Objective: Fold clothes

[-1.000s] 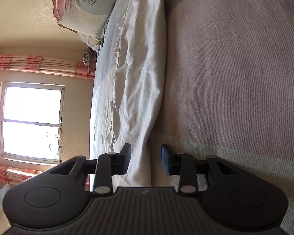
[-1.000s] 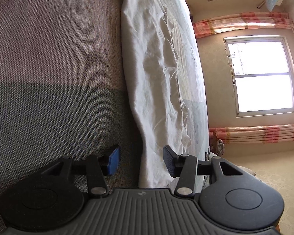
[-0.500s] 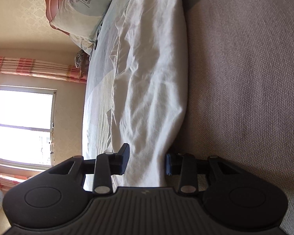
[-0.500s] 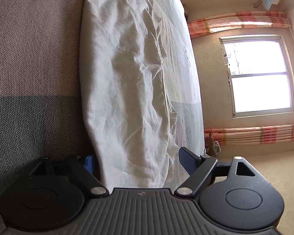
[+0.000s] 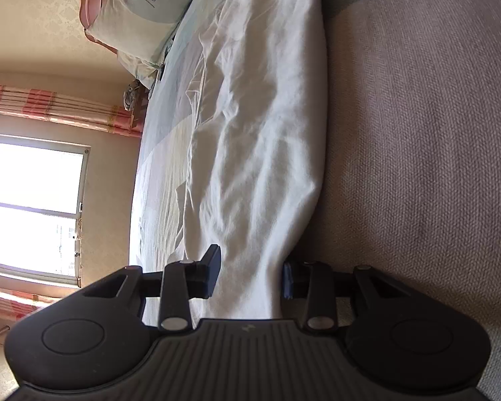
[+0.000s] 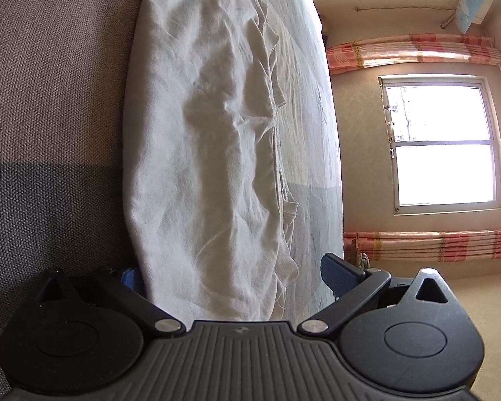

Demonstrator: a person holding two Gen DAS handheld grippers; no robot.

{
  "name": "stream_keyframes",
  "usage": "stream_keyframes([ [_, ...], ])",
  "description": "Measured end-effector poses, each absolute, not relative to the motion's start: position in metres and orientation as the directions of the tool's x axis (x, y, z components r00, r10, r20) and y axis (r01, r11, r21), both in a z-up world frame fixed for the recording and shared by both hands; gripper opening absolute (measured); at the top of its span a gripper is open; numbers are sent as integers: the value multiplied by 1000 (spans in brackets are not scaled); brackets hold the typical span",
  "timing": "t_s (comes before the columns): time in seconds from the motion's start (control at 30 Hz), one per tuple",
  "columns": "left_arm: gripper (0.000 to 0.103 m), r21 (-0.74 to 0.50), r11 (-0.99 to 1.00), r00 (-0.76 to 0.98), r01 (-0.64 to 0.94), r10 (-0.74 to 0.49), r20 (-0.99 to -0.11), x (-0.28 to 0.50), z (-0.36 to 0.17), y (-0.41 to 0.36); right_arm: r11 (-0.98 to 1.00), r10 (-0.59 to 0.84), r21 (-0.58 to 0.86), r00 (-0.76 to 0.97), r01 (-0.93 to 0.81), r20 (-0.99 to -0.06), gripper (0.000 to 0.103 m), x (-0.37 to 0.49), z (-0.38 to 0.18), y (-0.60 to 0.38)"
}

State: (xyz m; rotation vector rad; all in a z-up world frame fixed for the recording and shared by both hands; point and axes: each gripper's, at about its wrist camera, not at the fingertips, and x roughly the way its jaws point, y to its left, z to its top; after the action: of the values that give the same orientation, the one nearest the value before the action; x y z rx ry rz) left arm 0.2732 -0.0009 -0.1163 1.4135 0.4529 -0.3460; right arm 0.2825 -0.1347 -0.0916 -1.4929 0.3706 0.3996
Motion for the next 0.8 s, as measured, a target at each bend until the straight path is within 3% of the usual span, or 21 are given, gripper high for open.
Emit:
stream_keyframes([
  [0.17, 39, 862, 133, 867, 489, 34, -497, 271, -115, 1, 50, 68, -872, 873, -486, -483, 103, 280, -91, -141],
  [0.33, 50, 853, 141, 863, 502, -9, -506, 274, -109, 8, 63, 44, -871, 873, -488, -486, 103, 286, -89, -139],
  [0.57, 49, 842, 205, 860, 499, 4, -511, 279, -106, 8, 116, -6, -864, 870, -490, -494, 103, 290, -90, -139],
  [0.63, 49, 838, 218, 858, 501, 7, -514, 280, -104, 9, 120, -2, -853, 860, -507, -511, 95, 289, -89, -139],
  [0.73, 49, 832, 234, 855, 503, 10, -519, 281, -102, 9, 118, 7, -841, 848, -527, -531, 73, 279, -94, -139],
  [0.8, 48, 833, 231, 854, 503, 14, -520, 281, -102, 8, 65, 17, -839, 842, -540, -540, 42, 269, -105, -138],
])
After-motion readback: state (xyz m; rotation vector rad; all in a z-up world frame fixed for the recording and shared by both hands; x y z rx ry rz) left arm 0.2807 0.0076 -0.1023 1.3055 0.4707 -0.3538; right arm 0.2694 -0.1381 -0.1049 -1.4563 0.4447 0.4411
